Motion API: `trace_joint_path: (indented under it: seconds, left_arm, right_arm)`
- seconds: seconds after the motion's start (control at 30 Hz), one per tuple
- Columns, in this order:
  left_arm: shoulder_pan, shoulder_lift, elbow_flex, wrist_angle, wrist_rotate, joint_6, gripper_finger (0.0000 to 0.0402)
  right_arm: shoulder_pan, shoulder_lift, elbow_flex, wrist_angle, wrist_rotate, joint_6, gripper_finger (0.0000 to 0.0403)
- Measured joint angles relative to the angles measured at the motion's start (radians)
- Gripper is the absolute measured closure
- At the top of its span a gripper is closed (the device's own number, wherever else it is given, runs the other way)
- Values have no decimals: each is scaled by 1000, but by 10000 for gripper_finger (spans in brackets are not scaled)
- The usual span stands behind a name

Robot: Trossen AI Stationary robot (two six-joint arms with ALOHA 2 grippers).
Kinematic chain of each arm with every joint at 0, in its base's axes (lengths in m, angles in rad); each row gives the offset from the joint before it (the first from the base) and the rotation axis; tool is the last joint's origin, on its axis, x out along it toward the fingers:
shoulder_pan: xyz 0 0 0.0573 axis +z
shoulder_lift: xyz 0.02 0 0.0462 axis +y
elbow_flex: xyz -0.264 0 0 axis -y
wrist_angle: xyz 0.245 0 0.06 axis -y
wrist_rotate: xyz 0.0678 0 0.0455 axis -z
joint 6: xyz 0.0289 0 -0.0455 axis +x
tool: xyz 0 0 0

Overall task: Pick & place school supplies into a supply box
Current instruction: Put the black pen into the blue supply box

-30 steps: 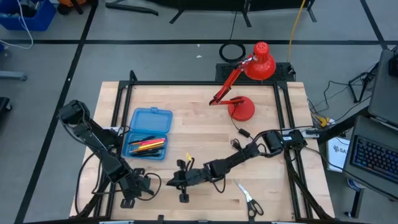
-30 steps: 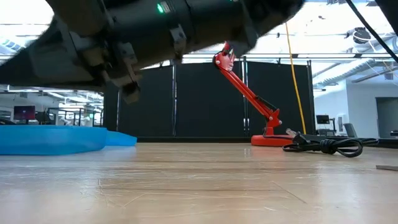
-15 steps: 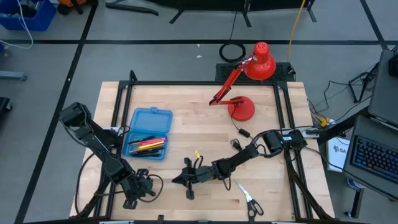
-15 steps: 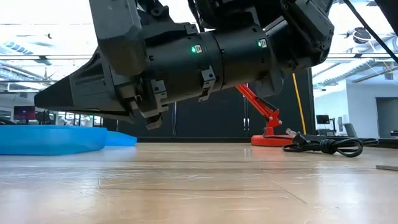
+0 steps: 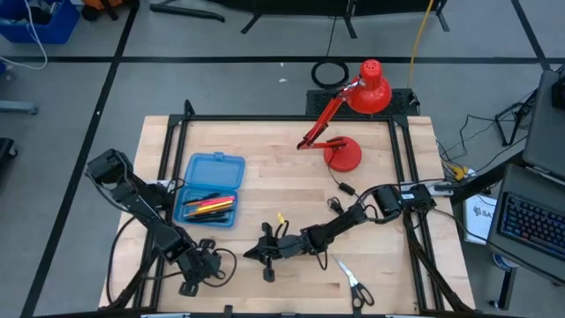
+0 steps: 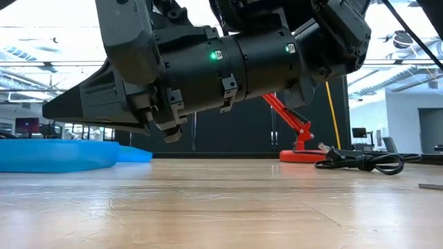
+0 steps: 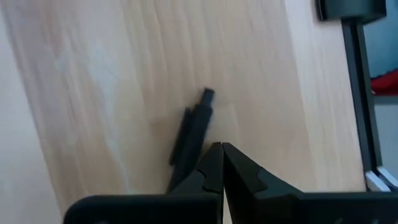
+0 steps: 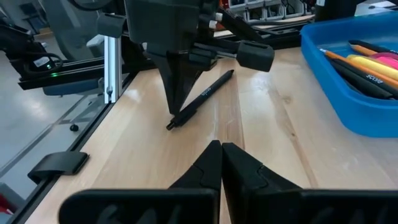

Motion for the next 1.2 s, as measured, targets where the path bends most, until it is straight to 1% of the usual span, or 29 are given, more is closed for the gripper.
trace_joint_path:
  seconds: [0.27,0.4,0.63,0.8,1.0,1.2]
  left_arm:
    - [27,2,0,10,-67,25,400]
    - [27,3,-2,20,-133,39,400]
    - [30,-9,-6,54,-99,52,400]
    - [28,-69,-7,54,-82,77,379]
    - [27,-209,-7,67,-201,193,360]
    - [10,-416,-6,66,-431,328,353]
  right_arm:
    - [0,0,0,-2,0,0,403]
    - [0,0,0,-3,0,1,403]
    - [0,0,0,-2,-4,1,398]
    - [-2,0,0,0,-4,28,366]
    - [-3,0,16,3,12,41,315]
    - [1,0,96,-78,29,14,279]
